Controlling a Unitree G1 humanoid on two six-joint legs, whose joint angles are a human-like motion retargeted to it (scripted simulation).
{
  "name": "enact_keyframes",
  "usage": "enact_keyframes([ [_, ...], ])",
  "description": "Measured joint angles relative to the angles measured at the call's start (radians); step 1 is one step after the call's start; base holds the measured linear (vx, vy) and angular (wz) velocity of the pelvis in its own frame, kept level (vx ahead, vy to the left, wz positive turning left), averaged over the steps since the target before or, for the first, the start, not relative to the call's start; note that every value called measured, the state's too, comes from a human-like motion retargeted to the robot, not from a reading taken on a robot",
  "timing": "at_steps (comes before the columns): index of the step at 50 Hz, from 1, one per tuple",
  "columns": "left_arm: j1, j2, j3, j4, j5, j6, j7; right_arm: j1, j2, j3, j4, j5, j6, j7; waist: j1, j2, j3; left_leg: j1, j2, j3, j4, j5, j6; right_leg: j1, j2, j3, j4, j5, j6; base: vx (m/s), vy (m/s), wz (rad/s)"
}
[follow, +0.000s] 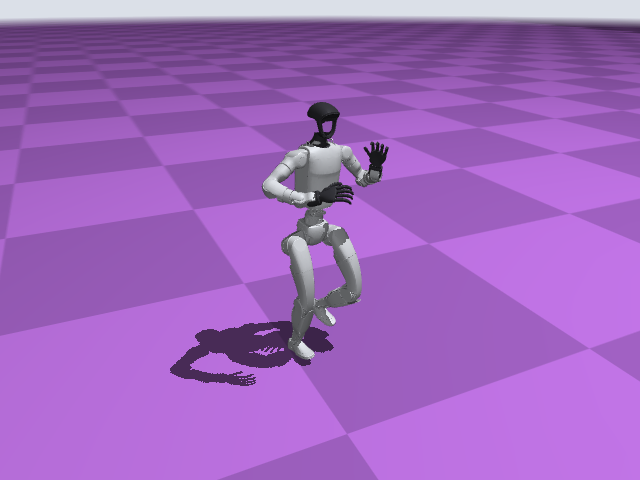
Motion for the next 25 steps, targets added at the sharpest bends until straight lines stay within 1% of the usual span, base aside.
enact_keyframes([
  [2, 0.009, -0.036, 0.064, 0.015, 0.0, 0.013, -0.001, 0.061, 0.093, -0.009, 0.097, 0.011, 0.017, 0.057, 0.022, 0.017, -0.004, -0.076, -0.035, -0.006, -0.101, -0.025, -0.012, 0.044, 0.009, 0.018, -0.079, 0.028, 0.016, 0.4, -0.07, -0.62],
  [4, 0.033, -0.07, 0.123, 0.048, -0.006, 0.029, -0.005, 0.117, 0.171, -0.02, 0.172, 0.022, 0.031, 0.103, 0.032, 0.031, -0.012, -0.119, -0.091, -0.017, -0.285, -0.009, -0.038, 0.086, 0.002, 0.039, -0.158, 0.056, 0.035, 0.43, -0.03, -0.53],
  [7, 0.08, -0.114, 0.184, 0.122, -0.024, 0.053, -0.014, 0.176, 0.25, -0.03, 0.245, 0.02, 0.046, 0.143, 0.022, 0.043, -0.036, -0.126, -0.2, -0.055, -0.617, 0.086, -0.08, 0.123, -0.027, 0.069, -0.227, 0.073, 0.058, 0.43, 0.03, -0.42],
  [8, 0.097, -0.123, 0.194, 0.149, -0.029, 0.06, -0.016, 0.189, 0.266, -0.032, 0.258, 0.013, 0.049, 0.148, 0.016, 0.044, -0.043, -0.11, -0.234, -0.069, -0.702, 0.124, -0.087, 0.127, -0.039, 0.08, -0.223, 0.063, 0.063, 0.41, 0.07, -0.43],
  [9, 0.118, -0.131, 0.2, 0.171, -0.032, 0.067, -0.02, 0.2, 0.278, -0.035, 0.264, 0.006, 0.05, 0.15, 0.012, 0.05, -0.049, -0.104, -0.253, -0.081, -0.734, 0.146, -0.091, 0.126, -0.04, 0.091, -0.202, 0.047, 0.065, 0.39, 0.09, -0.51],
  [10, 0.14, -0.137, 0.202, 0.191, -0.034, 0.076, -0.025, 0.21, 0.289, -0.038, 0.267, 0.0, 0.05, 0.152, 0.008, 0.058, -0.055, -0.102, -0.265, -0.092, -0.738, 0.16, -0.092, 0.122, -0.038, 0.103, -0.173, 0.027, 0.065, 0.37, 0.11, -0.5],
  [12, 0.18, -0.137, 0.196, 0.229, -0.042, 0.087, -0.044, 0.222, 0.298, -0.047, 0.251, -0.017, 0.045, 0.156, -0.008, 0.058, -0.061, -0.071, -0.294, -0.088, -0.747, 0.159, -0.069, 0.106, -0.053, 0.12, -0.078, -0.02, 0.077, 0.35, 0.12, -0.36],
  [13, 0.199, -0.132, 0.19, 0.245, -0.045, 0.092, -0.058, 0.226, 0.3, -0.053, 0.233, -0.023, 0.041, 0.158, -0.02, 0.051, -0.059, -0.051, -0.31, -0.081, -0.752, 0.146, -0.049, 0.094, -0.067, 0.128, -0.012, -0.043, 0.089, 0.33, 0.12, -0.17],
  [15, 0.233, -0.116, 0.175, 0.268, -0.052, 0.1, -0.094, 0.229, 0.305, -0.07, 0.181, -0.03, 0.034, 0.163, -0.047, 0.029, -0.044, -0.005, -0.353, -0.063, -0.764, 0.128, -0.017, 0.055, -0.105, 0.143, 0.158, -0.067, 0.133, 0.29, 0.11, -0.03],
  [17, 0.264, -0.096, 0.156, 0.28, -0.055, 0.108, -0.138, 0.219, 0.316, -0.092, 0.11, -0.026, 0.032, 0.165, -0.075, -0.003, -0.021, 0.037, -0.399, -0.046, -0.783, 0.116, 0.009, -0.004, -0.164, 0.133, 0.363, -0.037, 0.189, 0.25, 0.08, 0.03],
  [20, 0.305, -0.072, 0.129, 0.289, -0.057, 0.12, -0.204, 0.186, 0.351, -0.131, -0.003, -0.013, 0.032, 0.151, -0.11, -0.041, 0.005, 0.082, -0.454, -0.035, -0.824, 0.117, 0.029, -0.098, -0.246, 0.114, 0.592, 0.005, 0.243, 0.22, 0.04, 0.09],
  [22, 0.316, -0.061, 0.117, 0.296, -0.072, 0.124, -0.243, 0.147, 0.38, -0.16, -0.079, 0.001, 0.044, 0.13, -0.124, -0.057, 0.014, 0.128, -0.475, -0.042, -0.92, 0.156, 0.026, -0.16, -0.28, 0.105, 0.635, 0.023, 0.247, 0.2, 0.0, 0.1],
  [23, 0.333, -0.066, 0.107, 0.296, -0.073, 0.124, -0.253, 0.135, 0.393, -0.167, -0.103, 0.001, 0.04, 0.118, -0.13, -0.062, 0.015, 0.133, -0.482, -0.042, -0.922, 0.158, 0.024, -0.181, -0.301, 0.102, 0.636, 0.021, 0.247, 0.19, -0.01, 0.02],
  [25, 0.342, -0.07, 0.097, 0.304, -0.09, 0.121, -0.278, 0.092, 0.416, -0.181, -0.151, 0.003, 0.044, 0.089, -0.131, -0.053, 0.019, 0.185, -0.473, -0.055, -1.018, 0.2, 0.012, -0.213, -0.315, 0.087, 0.572, 0.033, 0.236, 0.19, -0.02, -0.08],
])
